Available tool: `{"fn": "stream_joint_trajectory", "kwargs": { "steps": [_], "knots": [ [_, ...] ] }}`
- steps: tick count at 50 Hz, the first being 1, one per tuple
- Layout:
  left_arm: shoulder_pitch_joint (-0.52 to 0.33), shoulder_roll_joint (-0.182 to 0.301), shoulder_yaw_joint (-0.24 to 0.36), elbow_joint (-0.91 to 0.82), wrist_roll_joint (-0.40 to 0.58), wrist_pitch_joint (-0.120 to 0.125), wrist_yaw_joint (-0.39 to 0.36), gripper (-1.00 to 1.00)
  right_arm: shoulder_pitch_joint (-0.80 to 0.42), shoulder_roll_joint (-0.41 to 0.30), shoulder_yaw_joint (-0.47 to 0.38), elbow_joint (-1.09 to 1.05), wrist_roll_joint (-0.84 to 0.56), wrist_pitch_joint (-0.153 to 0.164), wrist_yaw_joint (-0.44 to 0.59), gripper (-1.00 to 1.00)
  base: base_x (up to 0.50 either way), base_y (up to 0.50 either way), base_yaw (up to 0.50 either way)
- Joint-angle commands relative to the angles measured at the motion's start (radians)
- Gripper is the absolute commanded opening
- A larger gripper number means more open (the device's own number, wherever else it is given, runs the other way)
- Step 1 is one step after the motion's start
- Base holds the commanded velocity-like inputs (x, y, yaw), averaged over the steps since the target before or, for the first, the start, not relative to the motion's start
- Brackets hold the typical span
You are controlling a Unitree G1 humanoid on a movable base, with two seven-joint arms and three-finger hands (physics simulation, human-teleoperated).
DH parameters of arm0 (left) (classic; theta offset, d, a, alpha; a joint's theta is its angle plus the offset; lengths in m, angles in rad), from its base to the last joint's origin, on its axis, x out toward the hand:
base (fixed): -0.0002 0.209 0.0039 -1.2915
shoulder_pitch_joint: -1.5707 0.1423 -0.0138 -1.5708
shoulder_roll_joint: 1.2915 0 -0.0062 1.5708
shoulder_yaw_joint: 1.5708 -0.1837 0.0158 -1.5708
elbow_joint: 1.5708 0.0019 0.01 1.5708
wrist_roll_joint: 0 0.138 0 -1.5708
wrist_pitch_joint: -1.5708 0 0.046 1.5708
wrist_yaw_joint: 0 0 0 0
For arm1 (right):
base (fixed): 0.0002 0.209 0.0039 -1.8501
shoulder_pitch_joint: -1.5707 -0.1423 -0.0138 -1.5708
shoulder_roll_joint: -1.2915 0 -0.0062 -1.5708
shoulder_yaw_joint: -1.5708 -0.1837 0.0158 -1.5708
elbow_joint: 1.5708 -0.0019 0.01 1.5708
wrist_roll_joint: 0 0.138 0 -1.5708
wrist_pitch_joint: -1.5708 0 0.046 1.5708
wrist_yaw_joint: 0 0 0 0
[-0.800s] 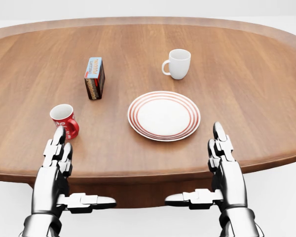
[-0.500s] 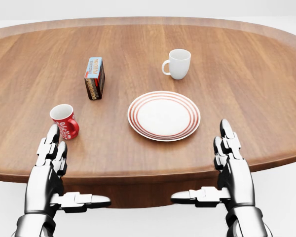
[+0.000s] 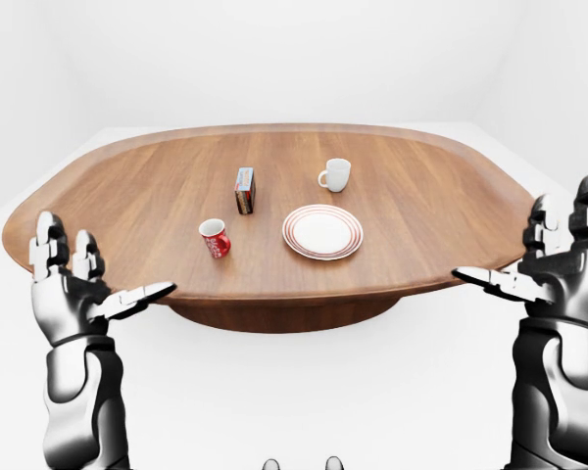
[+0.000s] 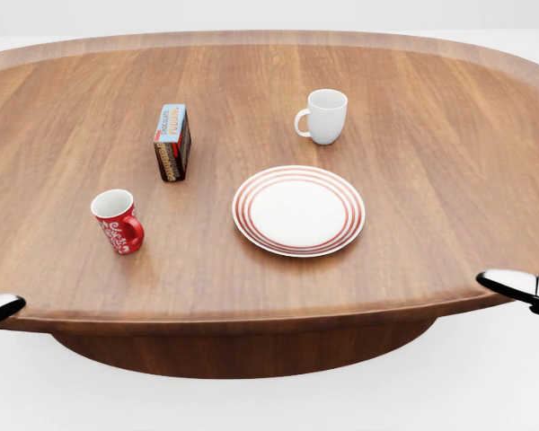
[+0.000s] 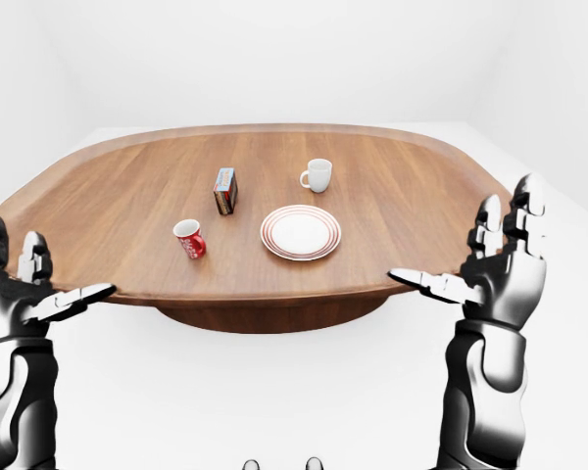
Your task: Pick up the red mug and put it on the plate
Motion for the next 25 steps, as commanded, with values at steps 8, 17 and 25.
{"fn": "stream_joint_trajectory", "kwargs": {
  "steps": [8, 17, 25],
  "knots": [
    [0.002, 0.074, 0.181, -0.034, -0.175, 0.000, 0.091, 1.00, -0.002, -0.064, -0.149, -0.080, 0.136, 0.000, -0.046, 1.00, 0.00, 0.00, 0.00],
    [0.006, 0.076, 0.183, -0.037, -0.186, 0.000, 0.097, 1.00, -0.004, -0.067, -0.145, -0.075, 0.136, 0.000, -0.047, 1.00, 0.00, 0.00, 0.00],
    [0.009, 0.077, 0.193, -0.057, -0.194, 0.000, 0.103, 1.00, -0.007, -0.067, -0.138, -0.069, 0.127, 0.000, -0.043, 1.00, 0.07, 0.00, 0.00]
  ]
}}
